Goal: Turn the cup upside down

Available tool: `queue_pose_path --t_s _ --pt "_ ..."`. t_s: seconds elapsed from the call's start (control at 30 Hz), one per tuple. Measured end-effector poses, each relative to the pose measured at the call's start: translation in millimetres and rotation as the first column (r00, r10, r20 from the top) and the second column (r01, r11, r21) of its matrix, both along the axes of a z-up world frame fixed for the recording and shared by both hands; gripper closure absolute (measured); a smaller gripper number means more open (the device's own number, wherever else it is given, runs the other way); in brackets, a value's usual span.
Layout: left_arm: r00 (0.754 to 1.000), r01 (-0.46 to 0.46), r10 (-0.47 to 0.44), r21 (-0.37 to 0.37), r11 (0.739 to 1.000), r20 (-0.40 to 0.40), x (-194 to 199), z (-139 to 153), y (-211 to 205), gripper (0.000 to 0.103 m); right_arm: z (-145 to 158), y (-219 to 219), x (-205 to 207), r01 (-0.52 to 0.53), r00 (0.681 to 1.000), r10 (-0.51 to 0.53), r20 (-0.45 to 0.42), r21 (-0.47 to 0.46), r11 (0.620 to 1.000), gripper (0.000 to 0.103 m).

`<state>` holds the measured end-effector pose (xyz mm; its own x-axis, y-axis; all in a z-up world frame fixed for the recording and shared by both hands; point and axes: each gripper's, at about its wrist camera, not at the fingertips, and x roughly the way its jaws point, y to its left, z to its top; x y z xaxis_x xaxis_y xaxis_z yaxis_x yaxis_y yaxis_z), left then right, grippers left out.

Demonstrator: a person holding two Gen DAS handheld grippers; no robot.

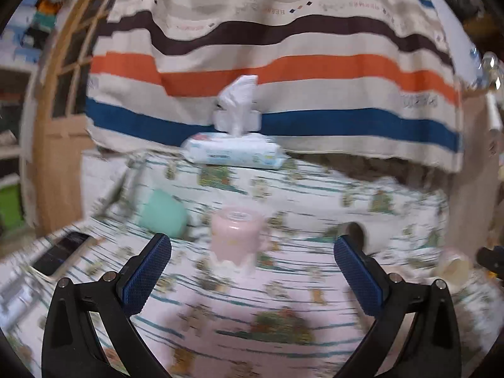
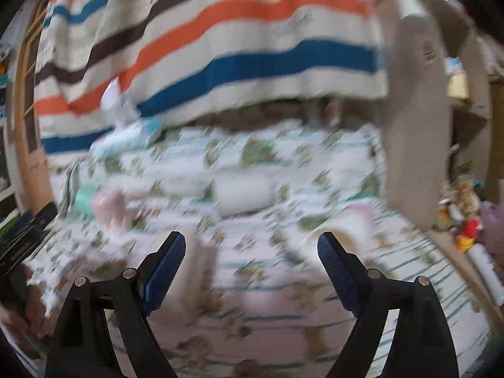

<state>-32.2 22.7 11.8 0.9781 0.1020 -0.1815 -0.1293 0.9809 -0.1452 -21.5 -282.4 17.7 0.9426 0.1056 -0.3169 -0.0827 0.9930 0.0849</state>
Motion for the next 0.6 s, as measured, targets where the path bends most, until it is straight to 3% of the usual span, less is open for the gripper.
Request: queue_pose_path --t_s 0.13,0.2,0.3,0.4,0.47,0.6 --pt "0.998 -0.032 0.037 0.092 0.995 -0.057 -1 12 -26 0.0 13 -17 -11 0.041 0.995 -0.038 0.088 -0.039 0.998 0.016" --pt "0.988 -0.053 0.069 0.116 0.992 -0.139 4 16 -38 0.0 19 -23 -16 0.038 0.99 -0.032 0.134 -0.048 0.998 0.016" --pt "0.975 0.021 -0.016 0.019 1.0 -0.224 9 13 -48 0.0 24 -27 -27 0.011 0.975 0.001 0.224 -0.054 0.998 0.016" --pt "0.957 0.042 -0.037 0.009 0.999 -0.288 17 5 -67 0.0 25 -28 -31 -0.001 0.956 0.021 0.293 -0.068 0.998 0.016" --pt "0.943 0.05 -0.044 0.011 0.999 -0.329 21 -2 -82 0.0 22 -30 -27 0.008 0.956 0.016 0.292 -0.081 0.997 0.013" --pt "0.906 0.109 -0.123 -0.059 0.992 -0.405 26 -20 -104 0.0 11 -38 -11 0.013 0.969 0.007 0.245 -0.081 0.997 0.012"
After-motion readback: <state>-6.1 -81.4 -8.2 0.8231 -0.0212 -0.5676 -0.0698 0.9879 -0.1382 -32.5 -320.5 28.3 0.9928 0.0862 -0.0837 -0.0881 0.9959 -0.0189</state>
